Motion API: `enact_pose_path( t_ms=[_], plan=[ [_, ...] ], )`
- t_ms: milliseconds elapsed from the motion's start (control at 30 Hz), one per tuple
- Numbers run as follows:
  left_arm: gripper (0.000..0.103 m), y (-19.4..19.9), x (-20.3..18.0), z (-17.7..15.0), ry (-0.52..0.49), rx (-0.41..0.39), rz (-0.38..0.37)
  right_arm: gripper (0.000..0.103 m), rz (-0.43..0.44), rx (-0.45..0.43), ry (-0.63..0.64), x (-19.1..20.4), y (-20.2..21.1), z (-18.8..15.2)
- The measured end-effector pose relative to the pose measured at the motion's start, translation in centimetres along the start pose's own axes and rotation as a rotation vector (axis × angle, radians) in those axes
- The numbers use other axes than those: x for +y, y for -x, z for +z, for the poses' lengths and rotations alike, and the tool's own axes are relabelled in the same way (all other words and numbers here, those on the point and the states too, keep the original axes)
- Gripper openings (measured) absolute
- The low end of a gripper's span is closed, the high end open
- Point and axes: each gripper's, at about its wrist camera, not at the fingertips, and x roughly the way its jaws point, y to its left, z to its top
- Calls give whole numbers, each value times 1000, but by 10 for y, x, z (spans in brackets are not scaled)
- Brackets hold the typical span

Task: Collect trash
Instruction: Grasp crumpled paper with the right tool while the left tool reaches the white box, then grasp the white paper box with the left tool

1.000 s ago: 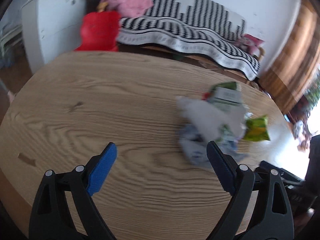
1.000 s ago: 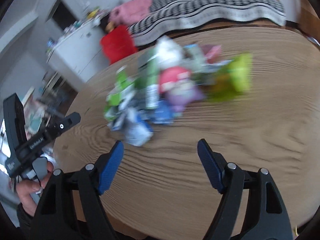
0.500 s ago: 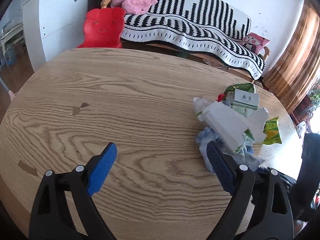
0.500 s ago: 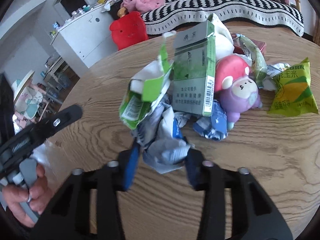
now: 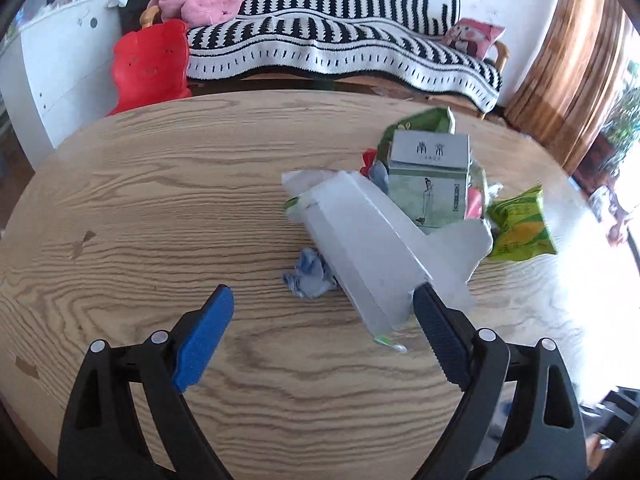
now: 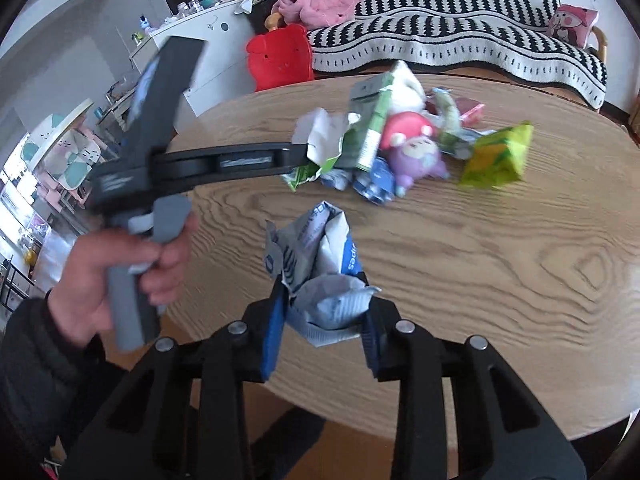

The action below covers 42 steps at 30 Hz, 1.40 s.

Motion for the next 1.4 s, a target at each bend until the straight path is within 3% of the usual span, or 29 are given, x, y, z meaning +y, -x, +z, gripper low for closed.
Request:
enact_pose_path(
  t_ms=[100, 400, 533, 667, 733, 867, 933, 1100, 1233, 1400],
  plan=[
    [89, -7, -2, 3, 23, 14, 1, 33, -15, -3, -14, -11, 11, -8],
    [89, -11, 13, 14, 235, 55, -93, 34, -23, -4, -19, -13, 20, -11],
    [89, -3, 18, 17, 279, 26, -73, 34, -23, -5, -11, -9, 20, -10],
    [89, -12, 25, 16, 340, 95, -90, 34, -25, 1, -12, -8, 18, -10],
    [89, -8, 30, 16, 374, 89, -101, 34, -25, 2, -12, -8, 18, -9],
    [89, -14, 32, 14, 365, 120, -79, 34, -25, 4, -3, -6, 18, -10],
    [89, -14, 37, 12, 415, 144, -114, 34, -26, 7, -1, -5, 18, -10],
    [91, 17, 41, 15, 465, 70, -213, 34, -24, 6, 2, -3, 17, -9],
    [91, 4, 42, 19, 498, 60, -143, 34, -26, 15, 5, -2, 12, -9],
    [91, -29, 54, 23, 610, 99, -147, 34, -26, 21, 16, 2, 7, -8]
  ],
)
